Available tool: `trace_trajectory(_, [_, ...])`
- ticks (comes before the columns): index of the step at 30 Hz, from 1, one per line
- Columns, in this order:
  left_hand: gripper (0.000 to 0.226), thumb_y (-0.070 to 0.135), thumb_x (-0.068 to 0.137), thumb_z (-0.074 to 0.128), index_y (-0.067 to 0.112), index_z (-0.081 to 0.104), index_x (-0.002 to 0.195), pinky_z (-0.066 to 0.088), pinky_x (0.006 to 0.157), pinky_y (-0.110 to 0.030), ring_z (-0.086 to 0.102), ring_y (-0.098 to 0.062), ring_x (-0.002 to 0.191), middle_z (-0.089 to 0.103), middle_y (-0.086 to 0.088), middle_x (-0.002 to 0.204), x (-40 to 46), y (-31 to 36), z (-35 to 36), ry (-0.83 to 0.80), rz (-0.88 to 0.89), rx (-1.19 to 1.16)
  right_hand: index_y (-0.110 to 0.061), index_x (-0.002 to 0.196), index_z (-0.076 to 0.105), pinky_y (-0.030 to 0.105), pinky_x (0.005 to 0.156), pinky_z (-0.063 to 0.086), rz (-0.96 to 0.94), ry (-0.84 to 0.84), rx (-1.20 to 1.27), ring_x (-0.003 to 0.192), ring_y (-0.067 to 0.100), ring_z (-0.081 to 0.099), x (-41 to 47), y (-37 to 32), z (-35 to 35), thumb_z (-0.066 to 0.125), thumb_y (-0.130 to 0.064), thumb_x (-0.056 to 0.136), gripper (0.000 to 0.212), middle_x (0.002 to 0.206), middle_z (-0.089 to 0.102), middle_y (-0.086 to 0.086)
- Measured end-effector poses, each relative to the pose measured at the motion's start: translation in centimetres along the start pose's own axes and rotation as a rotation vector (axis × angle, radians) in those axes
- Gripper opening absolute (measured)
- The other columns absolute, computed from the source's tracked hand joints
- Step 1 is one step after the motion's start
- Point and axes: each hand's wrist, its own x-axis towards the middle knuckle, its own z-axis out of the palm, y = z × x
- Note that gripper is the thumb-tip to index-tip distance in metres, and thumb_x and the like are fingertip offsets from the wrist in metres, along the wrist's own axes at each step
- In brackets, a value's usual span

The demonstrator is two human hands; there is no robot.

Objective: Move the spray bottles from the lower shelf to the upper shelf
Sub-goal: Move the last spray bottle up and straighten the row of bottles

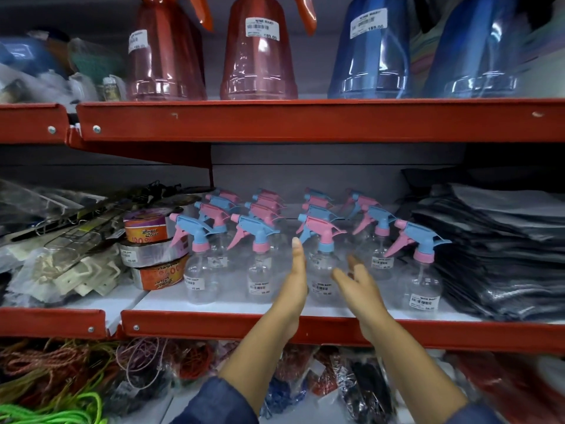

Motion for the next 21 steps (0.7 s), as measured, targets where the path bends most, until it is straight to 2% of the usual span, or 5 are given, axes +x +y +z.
trace_trajectory(14, [0.093, 0.082, 0.078, 0.012, 0.027, 0.020, 0.153, 0.017, 0.119, -0.042, 0.024, -0.020, 0.145, 0.023, 0.002, 0.159, 0.2, -0.4, 1.3, 0.083, 0.033, 0.000, -0.027, 0.140, 0.038, 0.028, 0.089, 0.039, -0.028, -0.084, 0.025, 0.114, 0.014, 0.050, -0.1, 0.4, -1.1, 0.053, -0.021, 0.091, 0.052, 0.125, 0.046, -0.009])
trace_trajectory(15, [0.092, 0.082, 0.078, 0.015, 0.029, 0.024, 0.152, 0.019, 0.118, -0.043, 0.027, -0.019, 0.144, 0.026, 0.003, 0.158, 0.1, -0.7, 1.7, 0.154, 0.078, -0.002, -0.028, 0.138, 0.040, 0.027, 0.087, 0.040, -0.070, -0.038, 0.007, 0.097, 0.001, 0.037, -0.2, 0.5, -1.4, 0.054, -0.019, 0.091, 0.051, 0.122, 0.045, -0.011])
trace_trajectory(16, [0.089, 0.081, 0.079, 0.018, 0.029, 0.031, 0.150, 0.023, 0.117, -0.042, 0.032, -0.018, 0.141, 0.033, 0.005, 0.155, -0.2, -0.9, 2.2, 0.236, 0.149, -0.009, -0.027, 0.136, 0.044, 0.027, 0.086, 0.042, -0.134, 0.046, -0.014, 0.130, 0.021, 0.038, -0.5, 0.6, -1.7, 0.055, -0.017, 0.090, 0.048, 0.120, 0.046, -0.013])
trace_trajectory(18, [0.078, 0.075, 0.082, 0.024, 0.025, 0.049, 0.137, 0.035, 0.110, -0.038, 0.048, -0.014, 0.129, 0.052, 0.006, 0.139, -0.9, -1.1, 3.4, 0.347, 0.302, -0.049, -0.027, 0.124, 0.054, 0.030, 0.088, 0.048, -0.299, 0.276, -0.016, 0.105, 0.009, 0.056, -1.3, 0.8, -2.9, 0.056, -0.013, 0.090, 0.037, 0.115, 0.053, -0.015])
trace_trajectory(21, [0.067, 0.069, 0.082, 0.025, 0.020, 0.064, 0.106, 0.048, 0.095, -0.031, 0.062, -0.014, 0.104, 0.068, 0.000, 0.108, -1.3, -1.1, 6.0, 0.218, 0.333, -0.071, -0.024, 0.108, 0.061, 0.019, 0.081, 0.048, -0.440, 0.593, 0.019, 0.093, 0.007, 0.057, -2.5, 1.8, -5.7, 0.056, -0.010, 0.090, 0.023, 0.104, 0.060, -0.008])
